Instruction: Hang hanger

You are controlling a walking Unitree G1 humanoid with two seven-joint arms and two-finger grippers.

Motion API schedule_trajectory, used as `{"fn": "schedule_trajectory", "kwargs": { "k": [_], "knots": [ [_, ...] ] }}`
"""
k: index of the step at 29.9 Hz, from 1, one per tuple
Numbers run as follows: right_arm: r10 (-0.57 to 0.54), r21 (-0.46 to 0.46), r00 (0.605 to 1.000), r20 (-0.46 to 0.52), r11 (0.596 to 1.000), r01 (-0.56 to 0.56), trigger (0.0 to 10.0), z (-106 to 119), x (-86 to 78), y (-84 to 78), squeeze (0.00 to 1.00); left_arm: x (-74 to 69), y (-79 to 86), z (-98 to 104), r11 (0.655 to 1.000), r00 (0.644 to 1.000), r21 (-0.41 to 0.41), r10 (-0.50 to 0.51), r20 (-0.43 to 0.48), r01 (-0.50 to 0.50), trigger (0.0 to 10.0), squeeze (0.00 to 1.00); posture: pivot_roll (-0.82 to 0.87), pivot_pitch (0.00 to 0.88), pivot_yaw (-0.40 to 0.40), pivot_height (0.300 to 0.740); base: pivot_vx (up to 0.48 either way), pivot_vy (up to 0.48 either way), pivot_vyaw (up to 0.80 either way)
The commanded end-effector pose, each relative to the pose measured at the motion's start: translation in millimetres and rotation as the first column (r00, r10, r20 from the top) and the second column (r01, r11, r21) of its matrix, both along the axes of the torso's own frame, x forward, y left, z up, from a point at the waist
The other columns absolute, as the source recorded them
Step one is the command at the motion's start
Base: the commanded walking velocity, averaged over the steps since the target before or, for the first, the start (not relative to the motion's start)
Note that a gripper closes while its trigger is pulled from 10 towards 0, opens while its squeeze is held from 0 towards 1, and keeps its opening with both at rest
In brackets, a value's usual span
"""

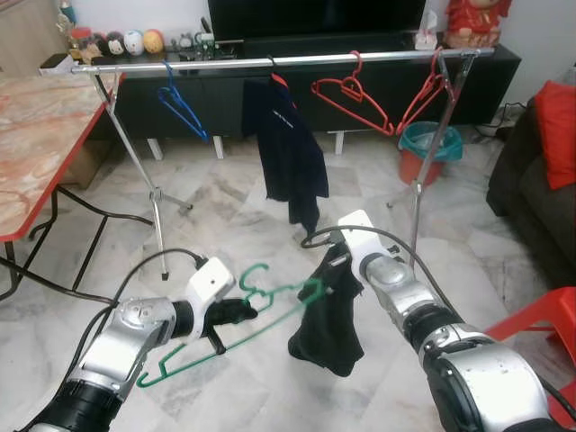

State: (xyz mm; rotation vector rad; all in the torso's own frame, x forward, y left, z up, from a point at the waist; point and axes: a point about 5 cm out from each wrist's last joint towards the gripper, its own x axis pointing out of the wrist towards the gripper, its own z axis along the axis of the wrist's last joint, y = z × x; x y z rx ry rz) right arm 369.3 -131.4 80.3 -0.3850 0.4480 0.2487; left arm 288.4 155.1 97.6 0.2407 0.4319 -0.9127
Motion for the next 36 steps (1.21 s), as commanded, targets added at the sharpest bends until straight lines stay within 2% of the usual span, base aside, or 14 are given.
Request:
{"fn": "schedule_trajectory", "kwargs": {
  "k": [1,6,13,16,19,24,26,29,32,36],
  "knots": [
    [0.026,0.017,1.000,0.016,1.000,-0.026,10.0,6.8,3.5,7.0,0.00,3.7,3.6,4.5,1.000,0.999,0.000,0.024,0.032,-0.024,10.0,0.00,-0.02,0.000,0.038,0.740,0.000,0.000,0.00],
    [0.055,0.011,0.998,0.012,0.998,-0.055,10.0,6.6,3.0,8.8,0.00,0.5,0.5,4.2,1.000,1.000,-0.027,-0.003,0.015,0.003,10.0,0.00,-0.03,0.000,0.039,0.740,0.000,0.000,0.00],
    [0.031,0.002,0.999,0.007,1.000,-0.031,10.0,6.2,3.1,4.0,0.00,-11.3,-5.4,5.1,0.991,0.994,-0.089,-0.105,-0.034,0.102,10.0,0.00,-0.03,0.000,0.037,0.740,0.000,0.000,0.00],
    [0.028,0.004,1.000,0.008,1.000,-0.028,10.0,6.9,3.6,4.9,0.00,-9.5,-6.9,6.1,0.992,0.995,-0.080,-0.095,-0.017,0.093,10.0,0.00,-0.03,0.000,0.036,0.740,0.000,0.000,0.00],
    [0.033,0.021,0.999,0.012,0.999,-0.033,10.0,9.5,4.9,9.6,0.00,-2.1,-7.4,6.3,0.997,0.999,-0.066,-0.033,0.010,0.033,10.0,0.00,-0.03,0.000,0.036,0.740,0.000,0.000,0.00],
    [0.039,0.022,0.999,0.016,0.999,-0.039,10.0,10.9,5.5,11.8,0.00,-2.5,-8.1,5.5,0.997,0.999,-0.069,-0.038,0.006,0.038,10.0,0.00,-0.03,0.000,0.036,0.740,0.000,0.000,0.00],
    [0.038,0.032,0.999,0.011,0.999,-0.038,10.0,11.3,5.7,12.7,0.00,-2.9,-13.1,6.8,0.995,0.999,-0.092,-0.042,0.009,0.043,10.0,0.00,-0.02,0.000,0.035,0.740,0.000,0.000,0.00],
    [0.046,0.035,0.999,0.001,0.998,-0.046,10.0,9.8,4.7,14.6,0.00,-4.7,-17.5,7.9,0.993,0.998,-0.101,-0.067,0.004,0.067,10.0,0.00,-0.02,0.000,0.036,0.740,0.000,0.000,0.00],
    [0.038,0.044,0.999,-0.011,0.998,-0.038,10.0,7.2,3.4,13.9,0.00,-15.5,-20.0,9.0,0.981,0.986,-0.110,-0.165,-0.031,0.160,10.0,0.00,-0.02,0.000,0.037,0.740,0.000,0.000,0.00],
    [0.026,0.042,1.000,-0.016,0.999,-0.026,10.0,5.4,2.7,12.0,0.00,-20.7,-17.9,9.7,0.975,0.978,-0.096,-0.204,-0.044,0.199,10.0,0.00,-0.02,0.000,0.037,0.740,0.000,0.000,0.00]
  ]
}}
